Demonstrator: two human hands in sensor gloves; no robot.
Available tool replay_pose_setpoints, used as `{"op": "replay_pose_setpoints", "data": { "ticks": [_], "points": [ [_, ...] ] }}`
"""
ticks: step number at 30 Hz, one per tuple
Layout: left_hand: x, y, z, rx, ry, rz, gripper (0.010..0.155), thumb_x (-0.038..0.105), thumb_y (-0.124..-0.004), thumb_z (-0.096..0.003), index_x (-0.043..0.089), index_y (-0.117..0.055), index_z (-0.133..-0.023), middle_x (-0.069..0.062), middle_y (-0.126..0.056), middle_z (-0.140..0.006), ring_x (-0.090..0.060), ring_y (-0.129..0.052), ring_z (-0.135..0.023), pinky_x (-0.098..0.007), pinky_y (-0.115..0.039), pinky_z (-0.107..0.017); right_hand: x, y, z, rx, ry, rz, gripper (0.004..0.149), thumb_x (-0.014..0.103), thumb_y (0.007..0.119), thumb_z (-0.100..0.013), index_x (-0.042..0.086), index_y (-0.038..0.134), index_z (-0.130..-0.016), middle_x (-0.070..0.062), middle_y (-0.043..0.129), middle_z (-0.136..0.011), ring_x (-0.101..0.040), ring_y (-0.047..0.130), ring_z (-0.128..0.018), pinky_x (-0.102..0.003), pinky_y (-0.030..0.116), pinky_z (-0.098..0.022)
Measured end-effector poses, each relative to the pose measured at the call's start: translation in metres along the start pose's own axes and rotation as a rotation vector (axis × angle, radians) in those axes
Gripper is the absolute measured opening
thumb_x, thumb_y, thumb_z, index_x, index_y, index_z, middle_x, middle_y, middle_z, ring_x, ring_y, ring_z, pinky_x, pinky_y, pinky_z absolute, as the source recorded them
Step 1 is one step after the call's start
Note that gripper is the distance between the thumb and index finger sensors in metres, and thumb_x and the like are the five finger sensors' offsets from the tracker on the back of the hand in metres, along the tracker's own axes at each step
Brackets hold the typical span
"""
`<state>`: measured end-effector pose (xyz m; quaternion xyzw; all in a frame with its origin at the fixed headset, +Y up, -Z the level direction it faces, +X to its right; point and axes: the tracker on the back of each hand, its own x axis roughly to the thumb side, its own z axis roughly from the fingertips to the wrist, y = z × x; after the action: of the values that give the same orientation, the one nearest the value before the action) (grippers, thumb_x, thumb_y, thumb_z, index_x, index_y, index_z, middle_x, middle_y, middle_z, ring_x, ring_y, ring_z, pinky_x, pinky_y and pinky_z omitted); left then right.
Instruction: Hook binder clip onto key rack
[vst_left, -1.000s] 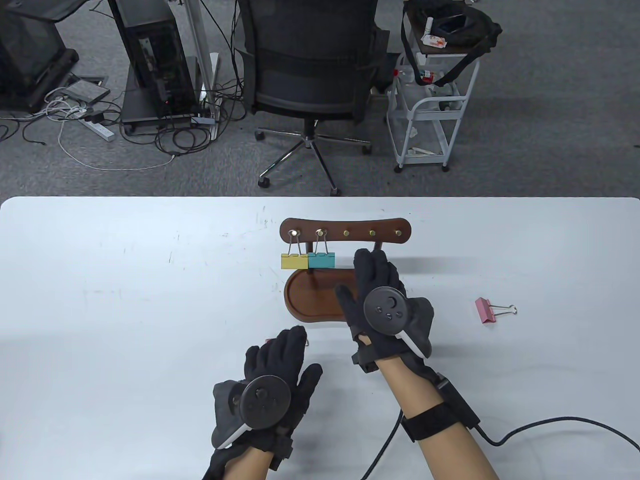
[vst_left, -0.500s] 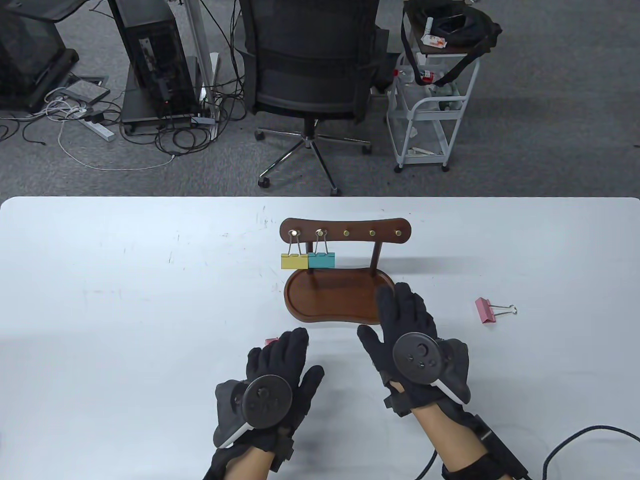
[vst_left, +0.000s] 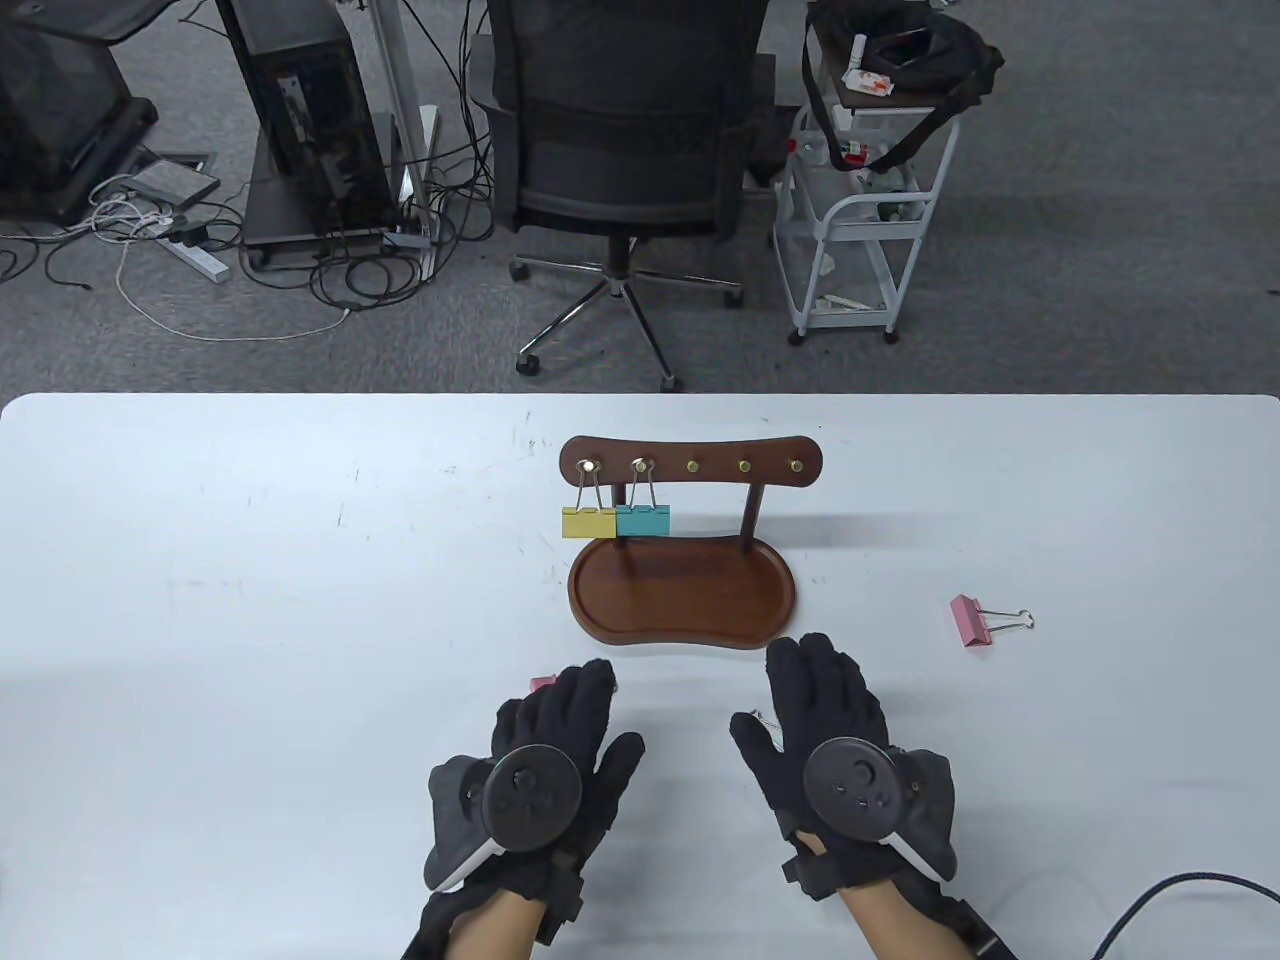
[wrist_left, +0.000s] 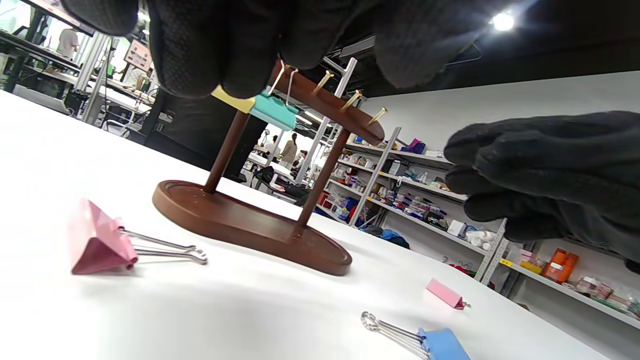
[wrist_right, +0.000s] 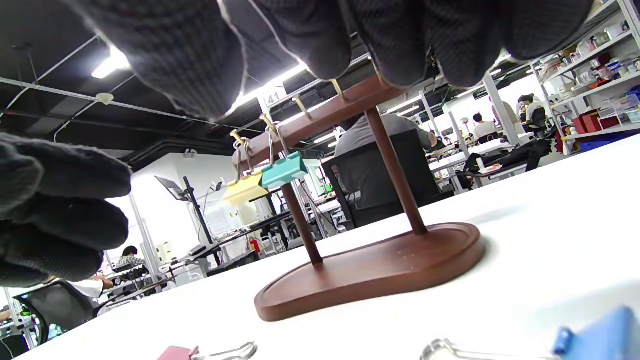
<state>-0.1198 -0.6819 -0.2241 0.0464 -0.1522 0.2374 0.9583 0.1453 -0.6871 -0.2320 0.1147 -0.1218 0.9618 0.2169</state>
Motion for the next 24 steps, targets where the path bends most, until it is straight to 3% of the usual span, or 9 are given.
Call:
{"op": "replay_pose_setpoints", "data": {
  "ticks": [14,24],
  "points": [
    [-0.021,-0.003,-0.002,0.001,0.1,-0.045,0.074,0.042,-0.078,-0.0584,0.0,-0.058,-0.116,-0.032,-0.07,-0.112,-0.061,-0.072,-0.096,-0.079,-0.05,-0.069,-0.009,-0.009,0.011,-0.001,0.022,-0.064,0.077,0.048,0.078,-0.057,0.001,0.056,-0.114,-0.04,0.059,-0.111,-0.066,0.062,-0.093,-0.073,0.056,-0.061],
    [-0.022,-0.014,-0.014,-0.044,0.09,-0.139,0.072,0.043,-0.077,-0.0584,0.001,-0.062,-0.115,-0.03,-0.074,-0.11,-0.059,-0.075,-0.095,-0.075,-0.051,-0.072,-0.021,-0.01,0.01,0.032,0.07,-0.124,0.076,0.047,0.077,-0.057,0.0,0.057,-0.114,-0.04,0.06,-0.111,-0.066,0.062,-0.092,-0.073,0.056,-0.061]
  ]
}}
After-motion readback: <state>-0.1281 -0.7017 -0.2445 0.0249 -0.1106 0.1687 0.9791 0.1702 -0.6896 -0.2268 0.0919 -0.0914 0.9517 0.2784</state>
